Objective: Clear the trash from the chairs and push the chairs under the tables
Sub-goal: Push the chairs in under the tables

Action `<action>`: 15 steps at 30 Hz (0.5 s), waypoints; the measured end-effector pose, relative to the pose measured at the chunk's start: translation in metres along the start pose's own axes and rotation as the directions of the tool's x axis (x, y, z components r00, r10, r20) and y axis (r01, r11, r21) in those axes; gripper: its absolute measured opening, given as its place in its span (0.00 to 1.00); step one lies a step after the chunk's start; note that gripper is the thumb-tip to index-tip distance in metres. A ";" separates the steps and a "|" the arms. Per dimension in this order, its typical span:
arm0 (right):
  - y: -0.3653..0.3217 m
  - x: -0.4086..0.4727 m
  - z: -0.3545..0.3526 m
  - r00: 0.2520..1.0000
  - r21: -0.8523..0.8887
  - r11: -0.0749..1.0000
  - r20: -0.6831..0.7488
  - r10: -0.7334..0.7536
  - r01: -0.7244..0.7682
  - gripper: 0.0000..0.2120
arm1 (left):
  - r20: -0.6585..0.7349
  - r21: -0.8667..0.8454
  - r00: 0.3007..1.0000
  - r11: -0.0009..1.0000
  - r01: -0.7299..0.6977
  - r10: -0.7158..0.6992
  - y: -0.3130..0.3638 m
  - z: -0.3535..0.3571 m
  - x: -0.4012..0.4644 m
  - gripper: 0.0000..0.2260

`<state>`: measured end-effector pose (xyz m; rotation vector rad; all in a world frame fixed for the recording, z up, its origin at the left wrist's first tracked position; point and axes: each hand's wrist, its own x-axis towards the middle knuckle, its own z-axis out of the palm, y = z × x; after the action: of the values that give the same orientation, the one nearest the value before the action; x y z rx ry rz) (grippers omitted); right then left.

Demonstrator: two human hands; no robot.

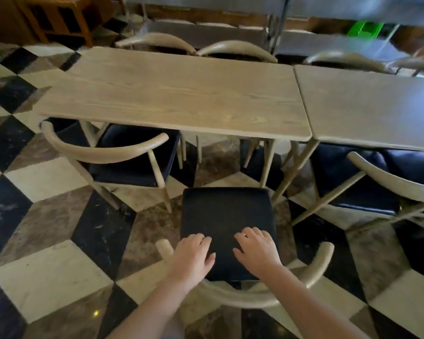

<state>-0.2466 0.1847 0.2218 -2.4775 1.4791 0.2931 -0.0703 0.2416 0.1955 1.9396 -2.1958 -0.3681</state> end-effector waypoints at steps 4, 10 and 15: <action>0.029 -0.048 0.022 0.999 0.043 0.998 0.025 0.033 -0.034 0.18 | 0.039 -0.024 0.998 0.999 -0.047 0.048 0.040 0.022 -0.023 0.15; 0.052 -0.097 0.049 0.990 0.084 0.996 0.137 -0.026 0.015 0.22 | 0.171 -0.044 0.985 0.999 0.014 -0.006 0.059 0.047 -0.054 0.24; 0.063 -0.106 0.059 0.987 0.065 0.995 0.134 -0.089 0.081 0.21 | 0.205 -0.031 0.978 0.998 0.050 -0.042 0.055 0.047 -0.060 0.20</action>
<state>-0.3544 0.2620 0.1902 -2.4135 1.3050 0.3890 -0.1284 0.3105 0.1693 2.0168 -2.2503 -0.6369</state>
